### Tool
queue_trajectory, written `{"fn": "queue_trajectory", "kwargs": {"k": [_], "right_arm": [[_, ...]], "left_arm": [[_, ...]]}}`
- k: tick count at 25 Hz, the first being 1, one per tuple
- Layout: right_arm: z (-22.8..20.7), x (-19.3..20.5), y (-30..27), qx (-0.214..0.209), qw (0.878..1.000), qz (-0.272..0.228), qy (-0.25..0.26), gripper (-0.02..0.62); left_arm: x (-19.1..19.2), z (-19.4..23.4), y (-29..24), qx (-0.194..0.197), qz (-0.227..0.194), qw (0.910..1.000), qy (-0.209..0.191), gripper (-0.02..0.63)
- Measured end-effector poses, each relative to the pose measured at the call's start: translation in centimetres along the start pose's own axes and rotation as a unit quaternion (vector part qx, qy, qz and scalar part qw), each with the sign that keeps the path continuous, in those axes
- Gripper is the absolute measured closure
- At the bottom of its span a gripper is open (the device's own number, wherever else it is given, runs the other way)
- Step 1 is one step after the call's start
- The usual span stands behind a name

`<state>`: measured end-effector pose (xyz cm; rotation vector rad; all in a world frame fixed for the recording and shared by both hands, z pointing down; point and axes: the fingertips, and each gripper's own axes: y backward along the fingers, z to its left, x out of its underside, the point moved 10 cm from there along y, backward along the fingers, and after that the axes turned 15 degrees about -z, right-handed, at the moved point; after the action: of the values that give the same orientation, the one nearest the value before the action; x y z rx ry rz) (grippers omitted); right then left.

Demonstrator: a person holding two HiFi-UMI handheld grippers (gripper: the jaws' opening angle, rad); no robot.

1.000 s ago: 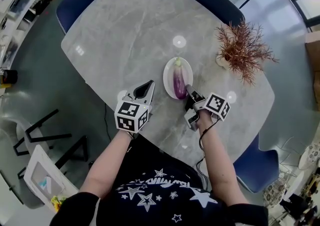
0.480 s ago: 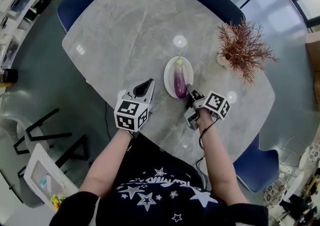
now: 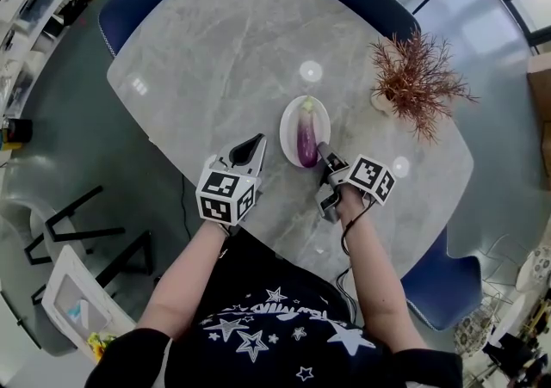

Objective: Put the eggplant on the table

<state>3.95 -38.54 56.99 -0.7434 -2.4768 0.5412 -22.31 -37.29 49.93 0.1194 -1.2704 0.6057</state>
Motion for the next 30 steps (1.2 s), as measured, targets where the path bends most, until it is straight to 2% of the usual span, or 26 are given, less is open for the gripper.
{"fn": "queue_trajectory", "kwargs": {"k": [6,10,14,17,24,30], "right_arm": [[0.4,-0.4,0.4,0.007,1.000,-0.008,0.017,0.509],[0.4,-0.9,1.1,-0.002,1.000,-0.027,0.007,0.509],[0.6,-1.1,2.2,-0.016,0.999,-0.027,0.008,0.509],[1.2,-1.0,3.1,-0.039,0.999,-0.020,0.015,0.509],[3.4,-1.1,6.4,-0.106,0.991,-0.024,0.075,0.511],[5.8,-1.9,9.8,-0.182,0.976,-0.035,0.117,0.511]], "left_arm": [[-0.2,-0.3,0.0,0.002,-0.002,1.0000,-0.001,0.598],[-0.4,-0.5,-0.2,0.002,-0.008,1.0000,-0.002,0.598],[-0.9,-1.5,0.1,0.004,-0.015,0.9999,-0.007,0.598],[-1.2,-2.4,0.8,0.004,-0.021,0.9997,-0.012,0.598],[-1.9,-5.7,3.1,-0.004,-0.041,0.9989,-0.021,0.598],[-2.9,-8.9,5.2,-0.016,-0.072,0.9967,-0.034,0.598]]}}
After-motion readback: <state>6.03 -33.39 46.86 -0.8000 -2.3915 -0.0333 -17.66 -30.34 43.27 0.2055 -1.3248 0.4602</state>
